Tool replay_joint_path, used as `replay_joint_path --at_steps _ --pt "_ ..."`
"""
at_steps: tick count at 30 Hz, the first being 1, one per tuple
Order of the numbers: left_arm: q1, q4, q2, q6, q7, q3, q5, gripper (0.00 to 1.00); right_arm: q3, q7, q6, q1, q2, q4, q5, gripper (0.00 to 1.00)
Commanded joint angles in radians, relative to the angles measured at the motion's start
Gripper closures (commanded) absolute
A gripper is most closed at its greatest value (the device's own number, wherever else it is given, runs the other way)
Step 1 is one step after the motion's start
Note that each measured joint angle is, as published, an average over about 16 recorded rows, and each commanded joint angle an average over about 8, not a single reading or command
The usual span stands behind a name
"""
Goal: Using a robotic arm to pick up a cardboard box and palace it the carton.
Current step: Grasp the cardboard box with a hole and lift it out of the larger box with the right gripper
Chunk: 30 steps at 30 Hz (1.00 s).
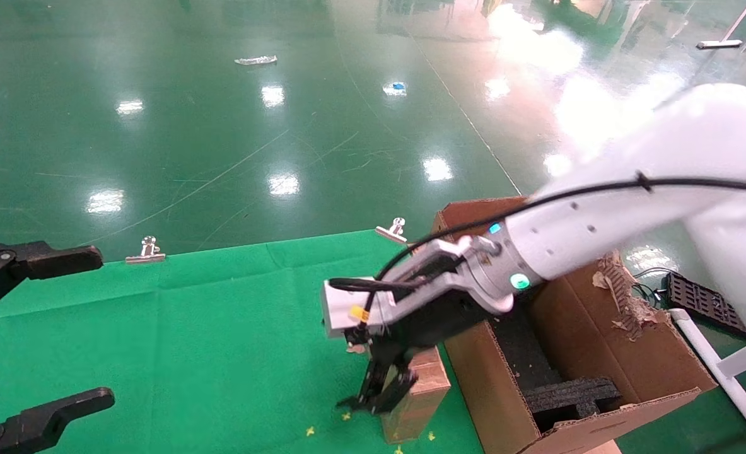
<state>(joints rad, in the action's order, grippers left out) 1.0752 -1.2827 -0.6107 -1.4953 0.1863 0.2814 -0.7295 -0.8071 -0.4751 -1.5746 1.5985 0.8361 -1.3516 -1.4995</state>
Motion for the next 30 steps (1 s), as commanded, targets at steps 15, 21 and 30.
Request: replay_joint_path --at_steps 15,21,30 --pt "0.000 0.000 0.000 0.001 -0.001 0.001 0.001 0.00 -0.455 -0.219 -0.009 0.448 0.034 -0.001 -0.002 0.00" --pt "0.000 0.000 0.001 0.001 -0.001 0.002 0.001 0.00 -0.602 -0.252 0.004 0.516 0.055 -0.005 0.013 0.00" --pt "0.000 0.000 0.001 0.001 -0.001 0.002 0.002 0.00 -0.708 -0.306 0.032 0.545 0.083 -0.005 0.026 0.00"
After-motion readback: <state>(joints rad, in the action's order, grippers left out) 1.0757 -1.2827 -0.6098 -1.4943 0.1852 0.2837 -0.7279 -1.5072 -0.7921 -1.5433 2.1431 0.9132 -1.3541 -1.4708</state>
